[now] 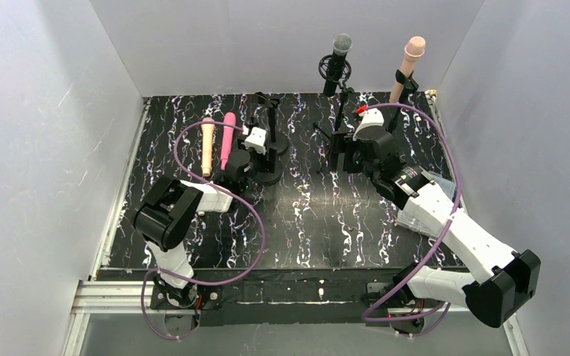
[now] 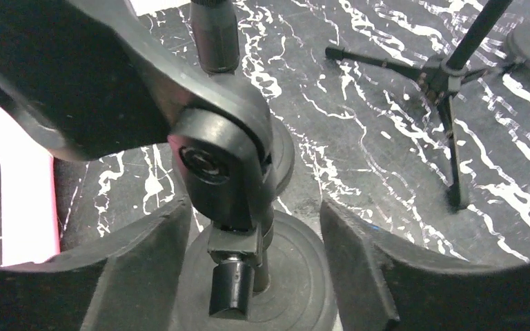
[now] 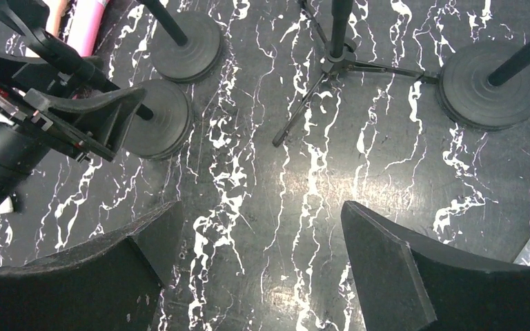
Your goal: Remove the microphone from the stand
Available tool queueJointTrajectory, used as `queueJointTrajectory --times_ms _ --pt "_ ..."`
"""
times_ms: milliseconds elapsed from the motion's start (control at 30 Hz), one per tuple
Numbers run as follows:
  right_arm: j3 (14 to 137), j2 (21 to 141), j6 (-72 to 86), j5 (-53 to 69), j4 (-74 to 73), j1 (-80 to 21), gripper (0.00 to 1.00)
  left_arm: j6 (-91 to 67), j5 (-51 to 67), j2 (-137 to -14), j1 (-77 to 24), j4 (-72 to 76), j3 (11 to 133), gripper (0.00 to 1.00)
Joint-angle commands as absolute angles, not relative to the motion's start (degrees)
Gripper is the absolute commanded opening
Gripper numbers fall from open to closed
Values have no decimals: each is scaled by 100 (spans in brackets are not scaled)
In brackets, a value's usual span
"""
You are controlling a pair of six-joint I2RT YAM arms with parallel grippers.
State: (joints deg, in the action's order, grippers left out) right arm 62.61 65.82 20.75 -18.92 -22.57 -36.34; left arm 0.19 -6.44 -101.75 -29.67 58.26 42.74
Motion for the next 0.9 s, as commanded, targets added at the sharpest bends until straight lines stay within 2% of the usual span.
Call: queueJointTrajectory --times_ms 0,100,133,300,600,867 --pt "6640 6632 1980 -1910 -2096 -3597 94 -104 -718 -9608 -2953 5896 4153 77" --pt "6806 6725 1977 -1941 -2137 -3571 95 -257 -739 -9265 -2960 5502 4080 97" --pt "6876 6774 1978 -1942 -2155 -3564 96 -331 -774 -9120 -2954 5280 4090 98" --pt "7109 6983 1986 -1925 -2203 -3543 98 -664 -1008 -8483 -2953 3992 4210 98" --pt "7614 7379 1887 -1899 -2312 -3402 98 -923 -1168 -7487 -2950 2587 4171 98" --pt "8229 7808 1631 -2089 -2486 -3010 98 -1301 -1587 -6760 -2910 293 5074 98"
